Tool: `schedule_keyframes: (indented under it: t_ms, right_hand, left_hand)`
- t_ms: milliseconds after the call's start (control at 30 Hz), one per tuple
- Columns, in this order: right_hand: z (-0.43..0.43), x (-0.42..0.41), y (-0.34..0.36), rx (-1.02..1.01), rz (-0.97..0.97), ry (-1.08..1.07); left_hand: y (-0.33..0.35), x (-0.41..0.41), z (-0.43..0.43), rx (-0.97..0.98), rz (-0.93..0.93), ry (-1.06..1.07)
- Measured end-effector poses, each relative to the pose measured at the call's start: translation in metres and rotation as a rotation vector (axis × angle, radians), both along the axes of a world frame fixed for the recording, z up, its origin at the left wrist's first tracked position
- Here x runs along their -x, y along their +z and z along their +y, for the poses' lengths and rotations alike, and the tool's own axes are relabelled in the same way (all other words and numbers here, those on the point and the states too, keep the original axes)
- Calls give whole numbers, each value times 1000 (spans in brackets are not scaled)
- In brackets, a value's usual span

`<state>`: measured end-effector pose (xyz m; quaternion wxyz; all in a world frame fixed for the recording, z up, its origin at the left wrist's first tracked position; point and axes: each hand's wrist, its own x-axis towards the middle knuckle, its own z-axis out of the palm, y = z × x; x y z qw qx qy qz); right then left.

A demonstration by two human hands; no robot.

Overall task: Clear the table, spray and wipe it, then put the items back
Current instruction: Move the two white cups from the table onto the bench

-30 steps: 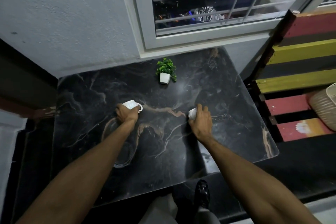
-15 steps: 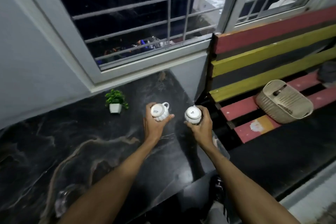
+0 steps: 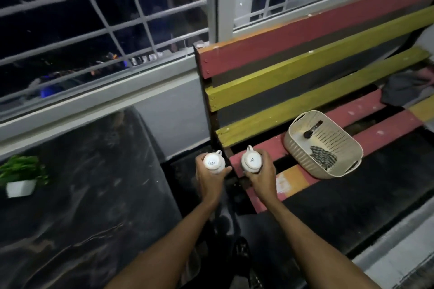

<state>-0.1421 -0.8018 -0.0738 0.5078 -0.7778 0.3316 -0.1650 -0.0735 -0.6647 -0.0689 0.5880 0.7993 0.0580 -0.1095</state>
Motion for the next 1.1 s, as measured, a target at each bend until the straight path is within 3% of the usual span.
schedule_keyframes:
  t_ms: [167, 500, 1100]
  right_hand:
    - [-72, -18, -72, 28, 59, -14]
    - [-147, -52, -209, 0, 87, -20]
    - [-162, -51, -251, 98, 59, 16]
  left_hand:
    - [-73, -23, -71, -44, -12, 46]
    - [-217, -38, -135, -142, -96, -15]
    - [-263, -21, -152, -254, -14, -44]
